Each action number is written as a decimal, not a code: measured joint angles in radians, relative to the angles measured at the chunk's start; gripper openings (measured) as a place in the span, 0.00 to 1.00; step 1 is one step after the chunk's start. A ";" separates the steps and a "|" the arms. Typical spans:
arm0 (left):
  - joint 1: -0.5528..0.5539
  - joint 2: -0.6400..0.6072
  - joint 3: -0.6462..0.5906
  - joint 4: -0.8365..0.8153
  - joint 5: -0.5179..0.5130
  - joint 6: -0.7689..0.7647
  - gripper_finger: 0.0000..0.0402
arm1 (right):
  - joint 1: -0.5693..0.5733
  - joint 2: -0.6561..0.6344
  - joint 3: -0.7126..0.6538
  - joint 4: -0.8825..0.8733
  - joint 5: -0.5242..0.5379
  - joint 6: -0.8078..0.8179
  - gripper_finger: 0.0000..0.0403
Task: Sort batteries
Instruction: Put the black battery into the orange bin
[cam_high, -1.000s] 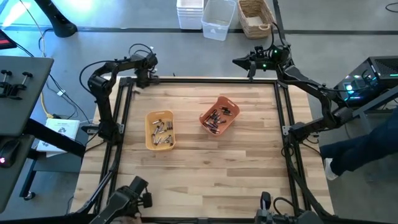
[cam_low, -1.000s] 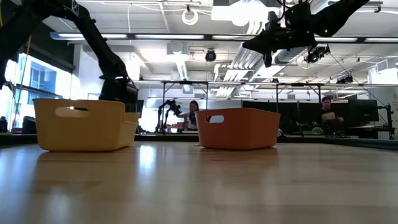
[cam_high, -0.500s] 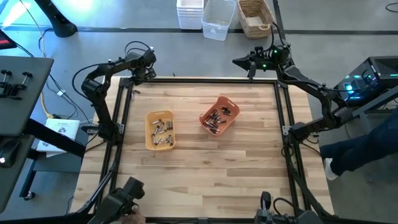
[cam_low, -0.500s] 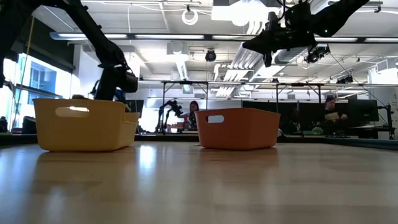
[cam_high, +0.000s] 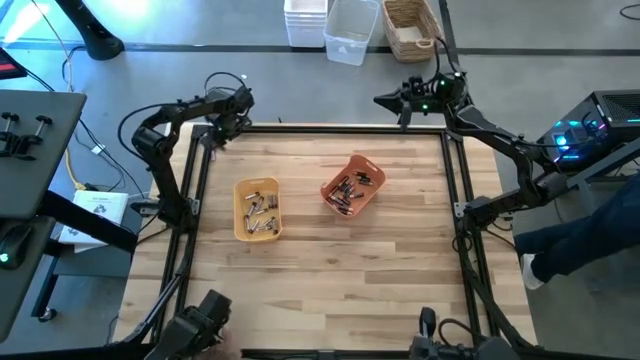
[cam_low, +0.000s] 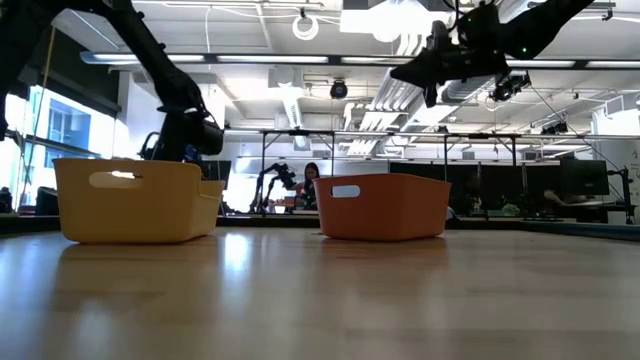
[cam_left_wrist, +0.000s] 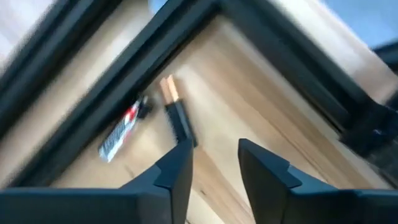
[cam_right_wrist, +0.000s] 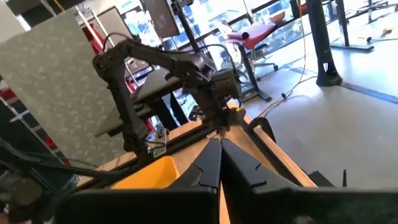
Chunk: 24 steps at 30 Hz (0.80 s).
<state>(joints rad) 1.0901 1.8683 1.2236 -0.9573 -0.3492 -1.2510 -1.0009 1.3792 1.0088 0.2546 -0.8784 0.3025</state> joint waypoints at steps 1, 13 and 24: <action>0.005 0.000 0.000 -0.009 0.017 -0.049 0.32 | 0.000 0.000 0.000 -0.010 -0.005 -0.014 0.00; 0.000 0.000 -0.001 -0.074 -0.045 -0.214 0.36 | 0.000 0.000 0.000 -0.170 -0.008 -0.149 0.00; 0.012 -0.001 -0.013 -0.035 -0.055 -0.223 0.36 | 0.000 0.000 0.000 -0.170 -0.008 -0.147 0.00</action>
<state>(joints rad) 1.1019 1.8672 1.2104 -0.9921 -0.4047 -1.4741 -1.0012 1.3792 1.0088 0.0849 -0.8867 0.1555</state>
